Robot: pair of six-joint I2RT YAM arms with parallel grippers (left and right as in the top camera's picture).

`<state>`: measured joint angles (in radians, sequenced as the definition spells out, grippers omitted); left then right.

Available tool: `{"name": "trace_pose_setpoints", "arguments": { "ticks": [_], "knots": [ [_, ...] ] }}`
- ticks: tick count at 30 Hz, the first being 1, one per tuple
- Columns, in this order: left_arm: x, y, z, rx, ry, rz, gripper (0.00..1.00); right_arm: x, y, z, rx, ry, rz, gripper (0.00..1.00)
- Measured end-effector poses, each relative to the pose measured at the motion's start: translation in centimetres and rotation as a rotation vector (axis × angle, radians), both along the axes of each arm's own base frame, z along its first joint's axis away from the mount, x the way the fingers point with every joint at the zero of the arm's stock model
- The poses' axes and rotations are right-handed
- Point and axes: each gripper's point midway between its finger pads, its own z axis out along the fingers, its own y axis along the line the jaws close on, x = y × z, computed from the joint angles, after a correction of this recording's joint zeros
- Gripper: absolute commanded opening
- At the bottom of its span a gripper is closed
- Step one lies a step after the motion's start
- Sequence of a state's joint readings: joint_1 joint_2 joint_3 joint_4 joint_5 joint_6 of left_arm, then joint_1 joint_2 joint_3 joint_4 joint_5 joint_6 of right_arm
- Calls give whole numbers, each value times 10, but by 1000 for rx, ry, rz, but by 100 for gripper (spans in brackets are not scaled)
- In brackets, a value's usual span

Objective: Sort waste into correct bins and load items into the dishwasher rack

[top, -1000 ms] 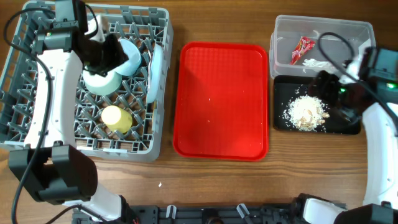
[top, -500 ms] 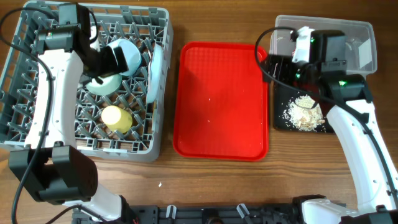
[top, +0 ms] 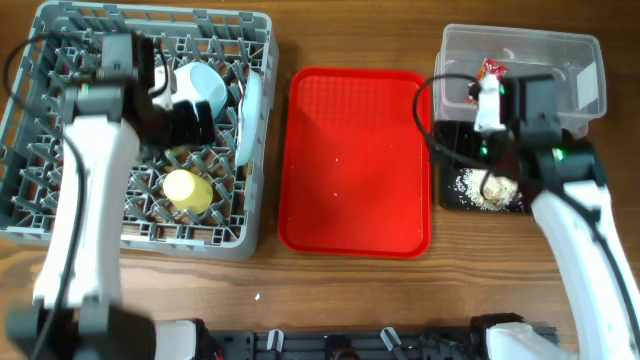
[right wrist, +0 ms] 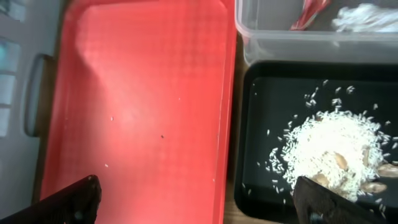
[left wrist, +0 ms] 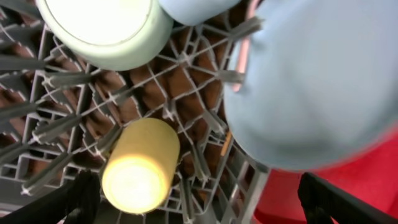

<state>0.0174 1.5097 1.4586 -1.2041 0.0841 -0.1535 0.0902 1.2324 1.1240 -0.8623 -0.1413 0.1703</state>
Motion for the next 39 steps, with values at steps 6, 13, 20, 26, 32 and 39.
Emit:
{"name": "trace_pose_setpoints", "arguments": {
  "ticks": [6, 13, 20, 26, 32, 39],
  "knots": [
    [-33, -13, 28, -4, -307, -40, 100, -46, -7, 28, 15, -200, -19, 100],
    [-84, -16, 39, -12, -535, -56, 100, -82, -13, 43, 19, -289, -43, 100],
    [-105, -15, 46, -13, -588, -56, 100, -84, -14, 43, 16, -289, -46, 100],
    [-106, -15, 45, -13, -587, -56, 100, -79, -14, 33, 11, -244, -46, 100],
    [-106, -15, 45, -13, -587, -56, 100, -73, -13, 19, 4, -183, -45, 100],
    [-106, -15, 45, -13, -587, -56, 100, -76, -14, 21, 4, -199, -46, 100]
  ]
}}
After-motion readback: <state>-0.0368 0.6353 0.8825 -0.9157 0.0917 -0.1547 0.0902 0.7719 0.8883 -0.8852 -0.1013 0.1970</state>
